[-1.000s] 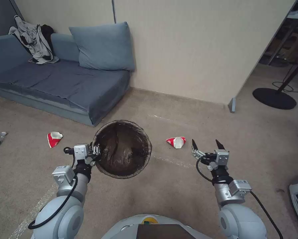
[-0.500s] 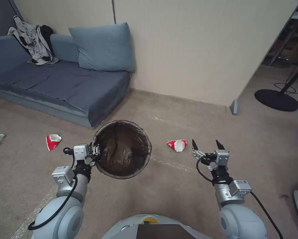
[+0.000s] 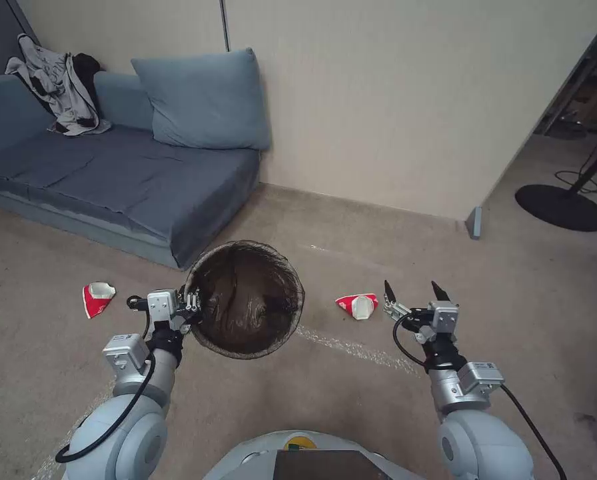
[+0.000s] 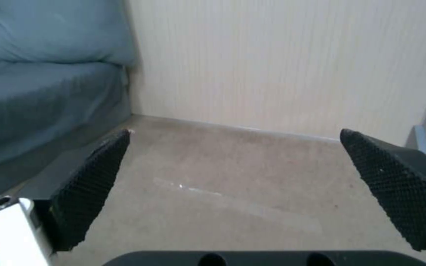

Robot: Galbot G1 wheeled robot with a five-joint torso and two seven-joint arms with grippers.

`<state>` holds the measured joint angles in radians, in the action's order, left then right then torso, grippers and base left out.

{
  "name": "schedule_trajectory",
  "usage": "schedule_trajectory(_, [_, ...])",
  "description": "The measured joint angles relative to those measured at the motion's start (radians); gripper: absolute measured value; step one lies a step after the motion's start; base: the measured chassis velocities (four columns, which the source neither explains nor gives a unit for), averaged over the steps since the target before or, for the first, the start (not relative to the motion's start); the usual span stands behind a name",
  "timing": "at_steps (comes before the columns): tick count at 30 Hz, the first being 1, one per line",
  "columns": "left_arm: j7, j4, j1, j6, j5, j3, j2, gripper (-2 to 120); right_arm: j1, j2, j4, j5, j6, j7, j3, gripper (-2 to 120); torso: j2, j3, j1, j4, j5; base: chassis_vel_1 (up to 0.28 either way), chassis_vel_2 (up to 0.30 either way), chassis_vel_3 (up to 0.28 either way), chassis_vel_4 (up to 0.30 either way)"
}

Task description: Pick up the trash bin, then pick up the garbage from the floor and place it into the trash bin.

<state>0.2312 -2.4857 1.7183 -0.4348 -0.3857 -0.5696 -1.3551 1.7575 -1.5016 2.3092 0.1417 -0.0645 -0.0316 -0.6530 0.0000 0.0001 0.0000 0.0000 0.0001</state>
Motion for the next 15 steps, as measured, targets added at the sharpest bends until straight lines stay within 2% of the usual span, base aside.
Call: schedule_trajectory(15, [-0.005,-0.003,0.004,0.003,0.003,0.001,-0.004,6,0.001,0.003,-0.002,0.000,0.000,-0.003,0.003,100,0.000,0.000,0.000,0.0000,-0.0001,-0.121,0.121,0.125,-0.120])
